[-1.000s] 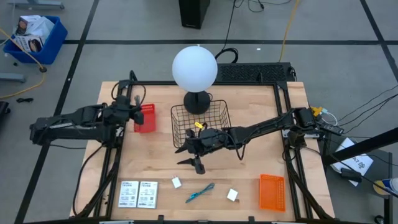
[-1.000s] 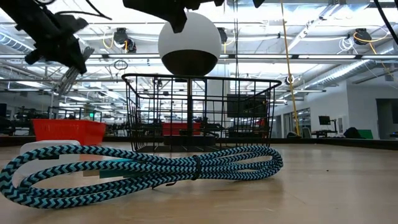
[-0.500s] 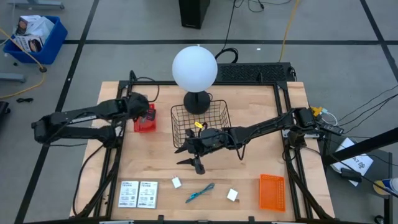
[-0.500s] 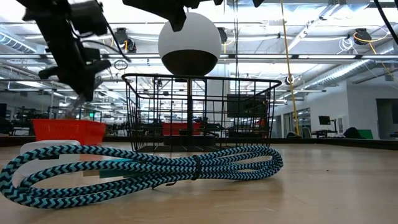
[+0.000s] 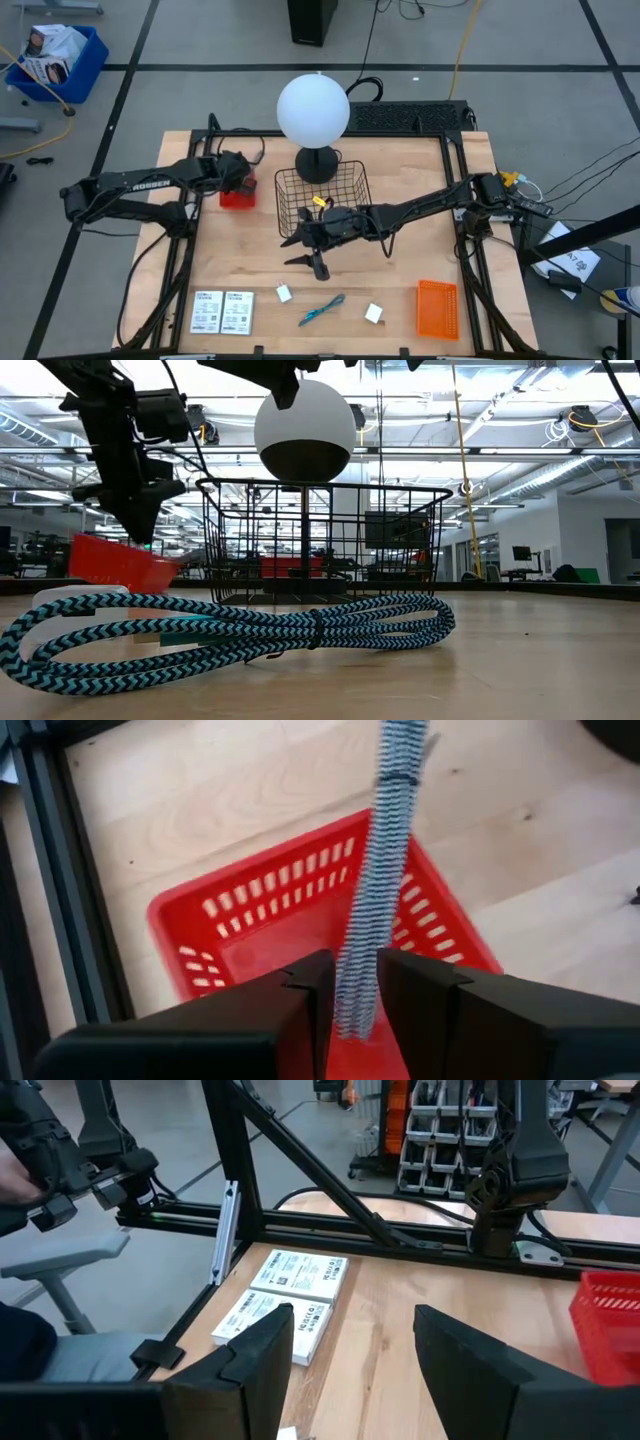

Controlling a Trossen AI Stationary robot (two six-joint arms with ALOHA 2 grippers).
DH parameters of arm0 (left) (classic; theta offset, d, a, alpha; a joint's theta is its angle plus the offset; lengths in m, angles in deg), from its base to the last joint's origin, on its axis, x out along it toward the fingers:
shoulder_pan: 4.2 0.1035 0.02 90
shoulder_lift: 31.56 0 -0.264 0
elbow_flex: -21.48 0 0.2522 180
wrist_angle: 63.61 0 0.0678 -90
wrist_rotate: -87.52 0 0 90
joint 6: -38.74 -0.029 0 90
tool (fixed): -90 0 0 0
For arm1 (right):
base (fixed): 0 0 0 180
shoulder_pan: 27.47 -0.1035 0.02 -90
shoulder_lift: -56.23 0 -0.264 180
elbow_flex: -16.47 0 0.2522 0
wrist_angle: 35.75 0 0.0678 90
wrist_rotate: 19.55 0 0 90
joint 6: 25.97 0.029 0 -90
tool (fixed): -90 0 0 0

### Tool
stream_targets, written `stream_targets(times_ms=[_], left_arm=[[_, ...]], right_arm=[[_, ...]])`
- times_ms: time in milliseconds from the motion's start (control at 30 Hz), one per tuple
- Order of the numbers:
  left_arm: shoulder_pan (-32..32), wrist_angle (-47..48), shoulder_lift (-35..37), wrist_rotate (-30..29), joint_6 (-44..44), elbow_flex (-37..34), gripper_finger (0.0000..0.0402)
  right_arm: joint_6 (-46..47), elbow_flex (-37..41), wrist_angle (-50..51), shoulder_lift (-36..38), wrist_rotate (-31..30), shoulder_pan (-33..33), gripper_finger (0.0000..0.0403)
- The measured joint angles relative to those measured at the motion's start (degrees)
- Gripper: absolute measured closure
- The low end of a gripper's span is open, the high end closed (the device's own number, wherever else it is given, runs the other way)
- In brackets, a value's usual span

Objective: Pick and place items into bin
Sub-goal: Put the blue charger cable into the red bin

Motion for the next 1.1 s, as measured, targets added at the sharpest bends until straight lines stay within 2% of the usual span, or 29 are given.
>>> stream_targets(times_ms=[433, 633, 833, 1000, 1100], left_arm=[[-3.0, -0.4, 3.5, -0.6, 0.0, 0.0, 0.0311], [-5.4, -1.7, 4.8, -0.7, -0.8, 0.0, 0.0311], [-11.8, -5.0, 7.7, -1.9, -1.5, 0.0, 0.0311], [-18.7, -11.0, 10.9, -4.1, -3.7, 0.0, 0.0311], [-22.8, -14.2, 12.5, -6.3, -7.3, 0.0, 0.0311]], right_arm=[[0.0, 0.0, 0.0, 0.0, -0.1, -0.4, 0.0207], [4.4, 0.0, 2.6, 0.0, 0.0, -0.4, 0.0206], [2.7, 0.0, 5.8, 0.0, -0.3, -0.8, 0.0206], [1.2, 0.0, 11.5, 0.0, -0.5, -3.7, 0.0207], [1.4, 0.0, 16.2, 0.0, -5.1, -6.0, 0.0207]])
